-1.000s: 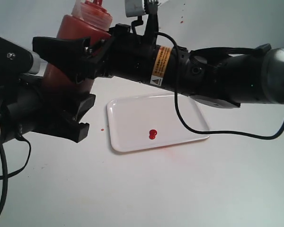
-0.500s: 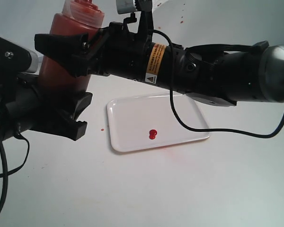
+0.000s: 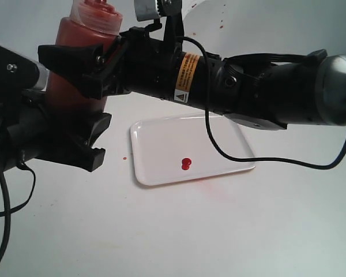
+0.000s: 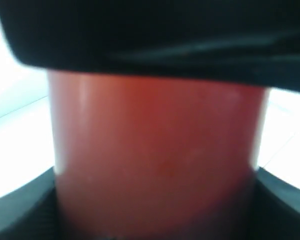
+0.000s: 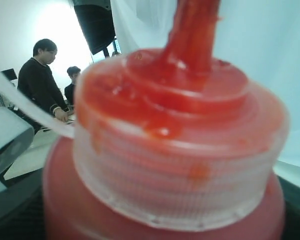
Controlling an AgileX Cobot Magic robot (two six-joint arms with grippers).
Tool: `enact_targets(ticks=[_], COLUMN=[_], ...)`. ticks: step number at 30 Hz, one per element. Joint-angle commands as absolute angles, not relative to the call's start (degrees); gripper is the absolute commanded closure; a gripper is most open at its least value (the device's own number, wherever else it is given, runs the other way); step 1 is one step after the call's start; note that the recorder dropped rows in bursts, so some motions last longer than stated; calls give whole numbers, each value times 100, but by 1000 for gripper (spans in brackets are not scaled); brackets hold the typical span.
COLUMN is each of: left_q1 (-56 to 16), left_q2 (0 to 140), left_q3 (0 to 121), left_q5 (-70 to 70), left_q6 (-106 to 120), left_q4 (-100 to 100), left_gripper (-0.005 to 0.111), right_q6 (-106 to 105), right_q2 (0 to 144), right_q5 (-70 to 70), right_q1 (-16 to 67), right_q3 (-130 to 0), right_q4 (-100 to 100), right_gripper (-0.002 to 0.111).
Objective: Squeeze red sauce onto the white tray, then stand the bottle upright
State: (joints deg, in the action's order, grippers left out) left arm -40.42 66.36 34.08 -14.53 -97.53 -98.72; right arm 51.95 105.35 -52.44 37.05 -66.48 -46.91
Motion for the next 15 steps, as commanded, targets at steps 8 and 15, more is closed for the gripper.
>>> enact_targets(ticks=[8, 15], left_q1=[-4064, -4064], left_q2=[6551, 6551], left_q3=[3430, 3430], left_q5=[-1847, -1830], left_q6=[-9989, -9989], left_q4=[-9995, -9995], left_gripper=[2, 2], right_q6=[4758, 4057], right_q2=[10553, 10553], right_q5=[-4836, -4558], right_q1=[3662, 3662], right_q3=[-6677, -6677], right_q4=[-4692, -4261], right_gripper=[108, 108])
